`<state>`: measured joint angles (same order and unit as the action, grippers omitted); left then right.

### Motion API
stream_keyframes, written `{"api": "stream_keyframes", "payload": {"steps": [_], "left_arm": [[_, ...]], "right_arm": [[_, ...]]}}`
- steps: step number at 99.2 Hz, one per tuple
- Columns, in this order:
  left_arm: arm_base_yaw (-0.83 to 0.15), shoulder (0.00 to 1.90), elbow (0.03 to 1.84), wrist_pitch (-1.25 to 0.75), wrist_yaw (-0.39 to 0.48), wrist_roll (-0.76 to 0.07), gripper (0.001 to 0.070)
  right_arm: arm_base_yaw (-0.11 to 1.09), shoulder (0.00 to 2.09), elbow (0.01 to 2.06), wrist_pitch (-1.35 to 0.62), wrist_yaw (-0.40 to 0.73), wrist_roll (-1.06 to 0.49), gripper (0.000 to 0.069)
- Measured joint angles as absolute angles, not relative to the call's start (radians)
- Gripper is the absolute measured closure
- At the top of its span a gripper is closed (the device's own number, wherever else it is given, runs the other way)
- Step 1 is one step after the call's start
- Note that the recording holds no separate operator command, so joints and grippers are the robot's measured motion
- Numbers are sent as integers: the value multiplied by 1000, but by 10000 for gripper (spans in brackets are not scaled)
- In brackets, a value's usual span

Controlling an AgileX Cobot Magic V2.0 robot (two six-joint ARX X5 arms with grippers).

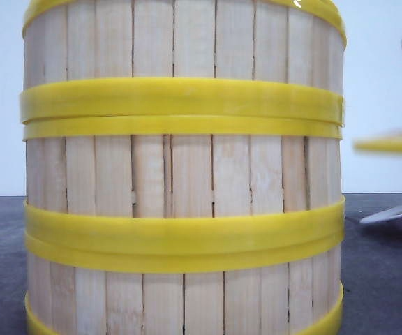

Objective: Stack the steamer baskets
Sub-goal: 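Lift the woven lid with the right gripper and set it atop the stack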

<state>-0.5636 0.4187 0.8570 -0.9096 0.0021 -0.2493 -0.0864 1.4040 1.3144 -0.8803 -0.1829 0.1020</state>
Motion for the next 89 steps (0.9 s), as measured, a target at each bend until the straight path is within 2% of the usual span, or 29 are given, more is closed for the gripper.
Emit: {"api": "stream_keyframes", "payload": {"steps": [30, 46, 65, 89], "left_arm": [[-564, 419, 857, -910, 2, -236, 471], [-564, 419, 857, -909, 2, -236, 471], [-564, 419, 857, -909, 2, -236, 471], [-564, 419, 857, -909, 2, -236, 471]], "right_arm": [[64, 1215, 1414, -912, -226, 106, 635], [170, 1155, 1496, -989, -241, 109, 635], [361, 1154, 1588, -1108, -242, 105, 635], [636, 1179, 1615, -1131, -232, 105, 637]]}}
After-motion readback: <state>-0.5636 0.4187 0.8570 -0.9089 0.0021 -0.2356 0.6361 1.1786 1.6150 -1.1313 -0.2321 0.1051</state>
